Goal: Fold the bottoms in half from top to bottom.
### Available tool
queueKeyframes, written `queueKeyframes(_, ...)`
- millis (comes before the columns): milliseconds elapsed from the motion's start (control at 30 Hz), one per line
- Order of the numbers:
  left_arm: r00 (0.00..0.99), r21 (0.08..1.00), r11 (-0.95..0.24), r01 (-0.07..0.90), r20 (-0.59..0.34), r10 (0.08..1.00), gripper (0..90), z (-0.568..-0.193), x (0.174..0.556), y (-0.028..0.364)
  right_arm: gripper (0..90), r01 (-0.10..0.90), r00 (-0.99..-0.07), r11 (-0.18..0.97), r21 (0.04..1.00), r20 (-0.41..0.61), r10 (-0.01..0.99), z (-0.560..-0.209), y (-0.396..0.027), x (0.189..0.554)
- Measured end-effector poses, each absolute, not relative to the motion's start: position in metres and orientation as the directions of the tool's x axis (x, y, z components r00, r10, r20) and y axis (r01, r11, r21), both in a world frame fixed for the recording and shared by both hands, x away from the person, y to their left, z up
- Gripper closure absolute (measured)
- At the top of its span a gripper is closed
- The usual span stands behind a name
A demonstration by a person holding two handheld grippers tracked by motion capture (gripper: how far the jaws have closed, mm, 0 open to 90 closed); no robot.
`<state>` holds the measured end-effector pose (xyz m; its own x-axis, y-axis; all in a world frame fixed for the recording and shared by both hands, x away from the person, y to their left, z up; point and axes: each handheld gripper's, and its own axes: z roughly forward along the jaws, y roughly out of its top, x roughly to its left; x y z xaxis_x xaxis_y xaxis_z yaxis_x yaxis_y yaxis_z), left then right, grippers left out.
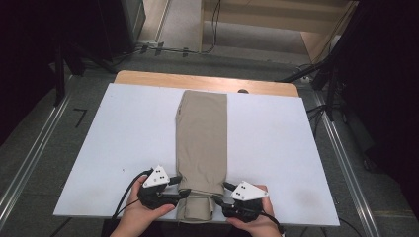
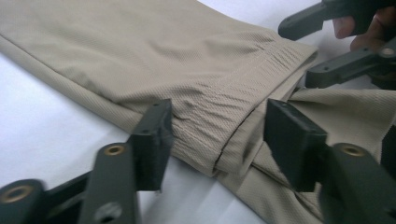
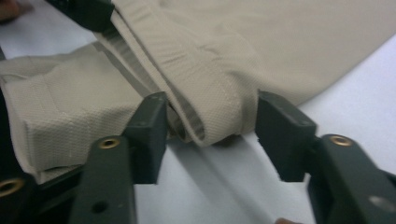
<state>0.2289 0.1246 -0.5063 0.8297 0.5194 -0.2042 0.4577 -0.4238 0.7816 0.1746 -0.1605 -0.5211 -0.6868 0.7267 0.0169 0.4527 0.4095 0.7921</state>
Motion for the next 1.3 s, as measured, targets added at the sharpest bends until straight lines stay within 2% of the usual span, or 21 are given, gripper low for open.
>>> queueKeyframes(133,0.833,0.774,-0.428,0.466,-0.222,0.506,56.9,-0.508,0.23,0.127,59.9,0.449,-0.7,0.445,0.775,-0.005,0.715,-0.522,-0.159,0.175)
queueKeyframes(200,0.837,0.763,-0.455,0.459,-0.2,0.509,58.4,-0.508,0.229,0.127,66.8,0.472,-0.697,0.45,0.758,0.009,0.717,-0.523,-0.159,0.177)
queueKeyframes(333,0.83,0.752,-0.454,0.478,-0.218,0.513,58.0,-0.51,0.23,0.129,70.6,0.49,-0.693,0.441,0.752,0.029,0.72,-0.524,-0.159,0.179)
queueKeyframes(533,0.833,0.762,-0.471,0.444,-0.158,0.53,71.0,-0.509,0.226,0.124,80.8,0.494,-0.691,0.444,0.747,0.028,0.722,-0.523,-0.156,0.179)
queueKeyframes(600,0.84,0.768,-0.475,0.429,-0.146,0.522,81.7,-0.506,0.225,0.124,82.2,0.482,-0.699,0.457,0.748,0.014,0.715,-0.523,-0.156,0.179)
queueKeyframes(667,0.844,0.773,-0.476,0.418,-0.138,0.517,85.5,-0.504,0.225,0.123,82.7,0.477,-0.704,0.458,0.75,0.014,0.71,-0.523,-0.156,0.18)
queueKeyframes(900,0.866,0.798,-0.458,0.391,-0.151,0.476,86.1,-0.488,0.213,0.125,82.9,0.456,-0.71,0.424,0.783,0.032,0.704,-0.507,-0.162,0.171)
queueKeyframes(1300,0.898,0.808,-0.469,0.356,-0.157,0.41,85.7,-0.475,0.176,0.135,82.6,0.441,-0.727,0.393,0.806,0.065,0.683,-0.49,-0.162,0.127)
